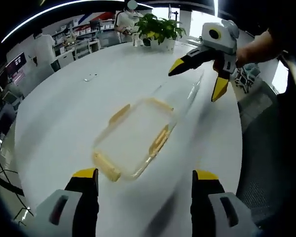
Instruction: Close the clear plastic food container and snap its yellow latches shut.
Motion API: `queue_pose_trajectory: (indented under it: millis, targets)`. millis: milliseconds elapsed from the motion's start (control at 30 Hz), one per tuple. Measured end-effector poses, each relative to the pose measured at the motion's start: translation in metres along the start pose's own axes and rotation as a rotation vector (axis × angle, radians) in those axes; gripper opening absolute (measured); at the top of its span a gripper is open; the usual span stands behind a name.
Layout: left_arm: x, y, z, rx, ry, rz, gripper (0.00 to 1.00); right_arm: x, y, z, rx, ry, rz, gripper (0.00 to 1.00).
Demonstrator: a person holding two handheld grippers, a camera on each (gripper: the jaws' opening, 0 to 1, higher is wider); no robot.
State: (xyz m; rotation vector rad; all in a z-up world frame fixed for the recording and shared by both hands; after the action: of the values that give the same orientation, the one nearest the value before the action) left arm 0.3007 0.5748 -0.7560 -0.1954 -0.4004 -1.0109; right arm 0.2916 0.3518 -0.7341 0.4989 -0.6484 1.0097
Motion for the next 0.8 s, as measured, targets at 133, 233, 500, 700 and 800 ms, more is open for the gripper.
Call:
queue_pose_trajectory:
  millis: [133, 233, 500, 700, 800]
  targets:
    - [0.0, 0.007, -0.003, -0.001, 0.017, -0.021, 0.73, 0.001, -0.001, -0.005, 0.008, 0.025, 0.026, 0.66]
    - [0.0, 0.011, -0.007, -0.004, 0.036, -0.041, 0.73, 0.001, -0.005, -0.008, 0.006, 0.041, 0.044, 0.65]
    - [0.003, 0.018, -0.017, -0.027, 0.065, -0.083, 0.73, -0.001, -0.014, -0.016, 0.023, 0.121, 0.058, 0.59]
    - [0.005, 0.022, -0.019, -0.034, 0.084, -0.122, 0.73, 0.002, -0.016, -0.02, 0.026, 0.133, 0.073, 0.61]
    - [0.004, 0.027, -0.022, -0.046, 0.105, -0.135, 0.72, 0.001, -0.018, -0.024, 0.033, 0.154, 0.073, 0.61]
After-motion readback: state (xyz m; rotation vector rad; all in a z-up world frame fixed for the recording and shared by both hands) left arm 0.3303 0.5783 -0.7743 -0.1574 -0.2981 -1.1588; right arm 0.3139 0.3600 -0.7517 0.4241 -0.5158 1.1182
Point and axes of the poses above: the point that each gripper's makers call its tool centre point, and the gripper's own axes: z roughly backward along the fingers, y roughly to its left, x roughly out of its top, the point moved 6 cm from there along z, roughly backward along the fingers, and after that the axes turned 14 degrees about y, right-handed, at the moved point
